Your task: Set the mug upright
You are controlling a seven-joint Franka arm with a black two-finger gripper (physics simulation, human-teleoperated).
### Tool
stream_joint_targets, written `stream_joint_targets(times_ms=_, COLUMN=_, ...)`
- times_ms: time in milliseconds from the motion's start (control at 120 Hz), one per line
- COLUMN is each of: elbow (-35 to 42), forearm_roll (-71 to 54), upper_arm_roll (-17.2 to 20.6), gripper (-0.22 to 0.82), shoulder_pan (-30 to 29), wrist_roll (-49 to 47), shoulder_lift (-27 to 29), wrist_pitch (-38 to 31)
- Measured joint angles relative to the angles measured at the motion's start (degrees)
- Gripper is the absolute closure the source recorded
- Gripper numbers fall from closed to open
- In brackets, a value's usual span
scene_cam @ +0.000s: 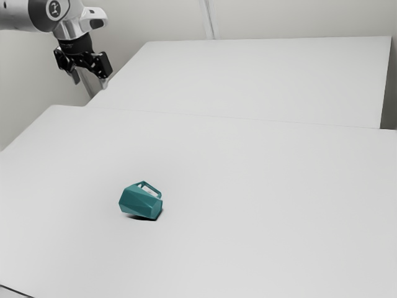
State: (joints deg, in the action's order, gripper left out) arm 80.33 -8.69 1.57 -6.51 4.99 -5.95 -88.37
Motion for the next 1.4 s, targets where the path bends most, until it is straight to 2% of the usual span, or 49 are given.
stream_joint_targets(times_ms=158, elbow=1.12, forearm_roll=1.86, upper_arm_roll=-0.31, gripper=0.02, shoulder_pan=0.82, wrist_roll=-0.03, shoulder_lift=0.09, wrist_pitch=-0.52)
stream_joint_targets(times_ms=225, elbow=3.57, forearm_roll=4.89, upper_arm_roll=-5.35, gripper=0.02, shoulder_pan=3.44, wrist_roll=-0.07, shoulder_lift=0.84, wrist_pitch=-1.61)
stream_joint_targets(times_ms=325, elbow=8.59, forearm_roll=10.14, upper_arm_roll=-11.64, gripper=0.02, shoulder_pan=4.06, wrist_roll=-0.13, shoulder_lift=2.11, wrist_pitch=-4.45)
stream_joint_targets(times_ms=425, elbow=12.12, forearm_roll=15.52, upper_arm_roll=-14.99, gripper=0.02, shoulder_pan=3.14, wrist_roll=-0.06, shoulder_lift=2.71, wrist_pitch=-7.05)
stream_joint_targets(times_ms=575, elbow=22.85, forearm_roll=23.25, upper_arm_roll=-19.83, gripper=0.02, shoulder_pan=4.14, wrist_roll=1.08, shoulder_lift=5.6, wrist_pitch=-12.17)
stream_joint_targets(times_ms=675, elbow=26.11, forearm_roll=28.86, upper_arm_roll=-24.32, gripper=0.02, shoulder_pan=5.65, wrist_roll=2.96, shoulder_lift=4.5, wrist_pitch=-13.98)
stream_joint_targets(times_ms=775, elbow=27.74, forearm_roll=34.01, upper_arm_roll=-27.28, gripper=0.02, shoulder_pan=5.79, wrist_roll=5.8, shoulder_lift=2.02, wrist_pitch=-14.52)
stream_joint_targets(times_ms=933, elbow=30.13, forearm_roll=40.44, upper_arm_roll=-29.32, gripper=0.02, shoulder_pan=5.76, wrist_roll=10.99, shoulder_lift=-1.09, wrist_pitch=-12.32)
stream_joint_targets(times_ms=1108, elbow=34.92, forearm_roll=45.04, upper_arm_roll=-29.93, gripper=0.02, shoulder_pan=5.82, wrist_roll=16.88, shoulder_lift=-1.5, wrist_pitch=-11.04)
stream_joint_targets(times_ms=1400, elbow=35.1, forearm_roll=50.35, upper_arm_roll=-31.2, gripper=0.02, shoulder_pan=4.94, wrist_roll=27.64, shoulder_lift=-7.3, wrist_pitch=-8.84)
